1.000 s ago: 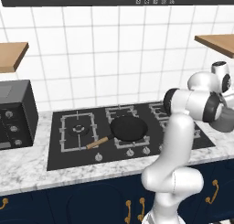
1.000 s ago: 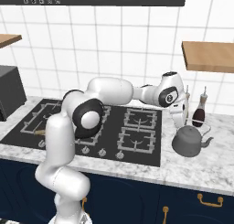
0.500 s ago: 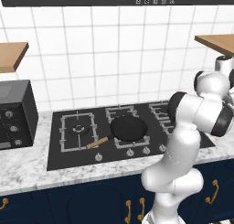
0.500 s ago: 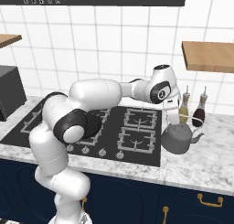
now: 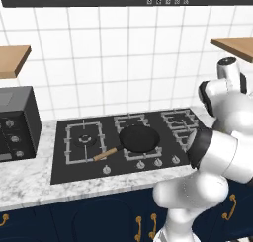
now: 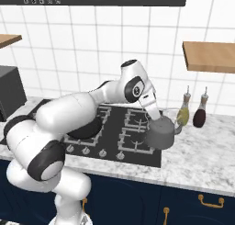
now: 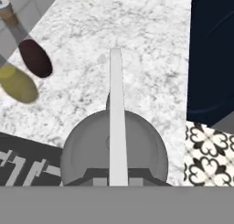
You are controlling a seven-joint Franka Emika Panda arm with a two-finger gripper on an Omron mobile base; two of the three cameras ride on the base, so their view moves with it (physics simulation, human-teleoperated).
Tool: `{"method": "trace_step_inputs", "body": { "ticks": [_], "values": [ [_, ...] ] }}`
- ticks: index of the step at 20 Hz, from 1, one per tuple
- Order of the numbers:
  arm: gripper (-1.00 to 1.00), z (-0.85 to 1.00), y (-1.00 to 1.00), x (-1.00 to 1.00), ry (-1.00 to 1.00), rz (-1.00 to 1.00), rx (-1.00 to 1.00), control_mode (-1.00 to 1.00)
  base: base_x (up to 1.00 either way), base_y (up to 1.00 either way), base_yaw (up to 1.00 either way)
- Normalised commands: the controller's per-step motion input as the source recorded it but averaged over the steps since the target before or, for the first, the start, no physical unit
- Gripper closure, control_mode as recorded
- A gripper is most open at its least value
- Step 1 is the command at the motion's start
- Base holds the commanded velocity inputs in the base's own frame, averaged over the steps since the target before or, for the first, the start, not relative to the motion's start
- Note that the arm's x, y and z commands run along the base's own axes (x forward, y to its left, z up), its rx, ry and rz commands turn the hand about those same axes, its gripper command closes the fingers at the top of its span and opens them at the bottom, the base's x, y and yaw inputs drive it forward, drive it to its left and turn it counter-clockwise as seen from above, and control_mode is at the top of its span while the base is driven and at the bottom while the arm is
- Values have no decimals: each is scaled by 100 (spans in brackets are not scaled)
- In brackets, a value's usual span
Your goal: Pick the kettle from the counter and place it on a stove burner. Then turn the burner on.
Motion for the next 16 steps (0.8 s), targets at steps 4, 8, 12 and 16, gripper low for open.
{"method": "trace_step_inputs", "body": {
  "ticks": [4,8,12,16],
  "values": [
    [100,54,82,-24,0,23,-5,-100,0,0,0],
    [100,37,87,-18,2,26,0,-100,0,0,0],
    [100,35,79,-1,0,29,2,-100,0,0,0],
    [100,50,70,0,0,30,2,-100,0,0,0]
  ]
}}
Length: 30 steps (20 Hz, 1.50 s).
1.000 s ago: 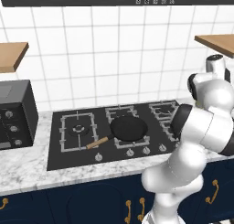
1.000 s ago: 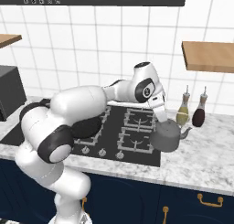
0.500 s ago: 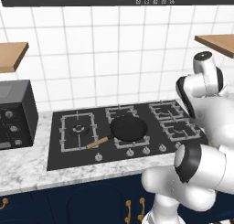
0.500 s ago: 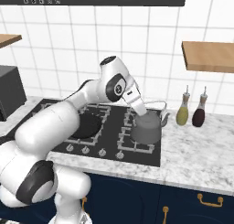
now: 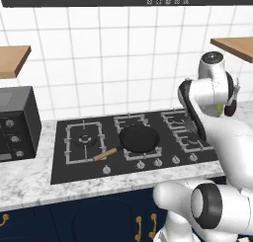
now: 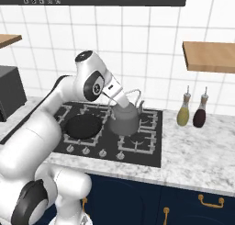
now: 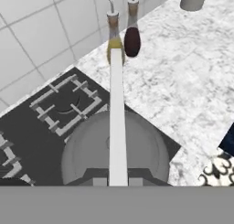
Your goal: Pick the kettle from the counter and place it on a stove burner. Then turn the burner on.
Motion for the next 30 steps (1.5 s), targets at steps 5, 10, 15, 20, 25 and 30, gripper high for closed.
{"method": "trace_step_inputs", "body": {
  "ticks": [5,10,15,20,25,30],
  "values": [
    [100,3,91,0,0,36,0,-100,0,0,0],
    [100,0,97,0,0,40,1,-100,0,0,0],
    [100,0,95,5,0,35,2,-100,0,0,0],
    [100,6,83,20,0,30,4,-100,0,0,0],
    [100,0,87,34,0,24,4,-100,0,0,0],
    [100,-3,90,39,2,16,0,-100,0,0,0]
  ]
}}
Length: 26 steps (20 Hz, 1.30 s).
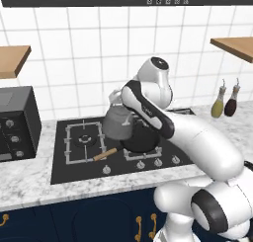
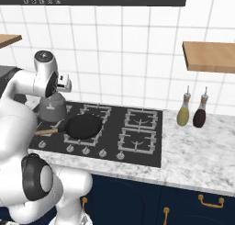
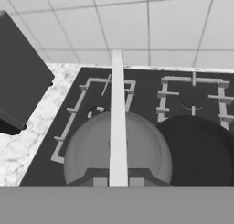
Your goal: Pick the kettle from the counter and place it on a stove burner. Then turn the burner on.
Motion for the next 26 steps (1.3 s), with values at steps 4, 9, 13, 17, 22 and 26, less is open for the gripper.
{"method": "trace_step_inputs", "body": {
  "ticks": [4,9,13,17,22,26],
  "values": [
    [100,-6,81,32,2,-1,-15,-100,0,0,0],
    [100,-3,70,21,0,-9,-20,-100,0,0,0],
    [100,0,54,22,2,-7,-9,-100,0,0,0],
    [100,0,22,18,0,0,-1,-100,0,0,0],
    [100,0,0,1,0,-6,19,-100,0,0,0],
    [100,0,0,0,0,-5,19,-100,0,0,0]
  ]
}}
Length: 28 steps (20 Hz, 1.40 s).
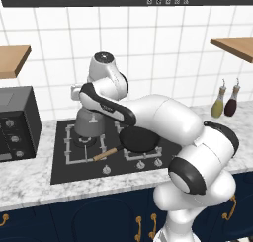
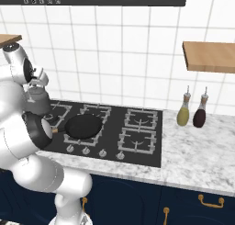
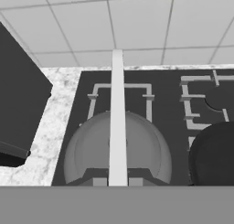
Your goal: Pick the kettle from the counter and place it on a stove burner. Then turn the burner on.
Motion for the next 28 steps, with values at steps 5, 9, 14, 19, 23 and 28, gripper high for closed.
{"method": "trace_step_inputs", "body": {
  "ticks": [5,9,14,19,23,28],
  "values": [
    [100,0,0,8,0,-2,2,-100,0,0,0],
    [100,-8,0,6,-1,0,0,-100,0,0,0],
    [100,-19,0,13,-1,0,-1,-100,0,0,0],
    [100,-30,12,32,-1,0,-2,-100,0,0,0],
    [100,-19,25,33,0,0,-1,-100,0,0,0],
    [100,-15,14,17,0,0,-1,-100,0,0,0]
  ]
}}
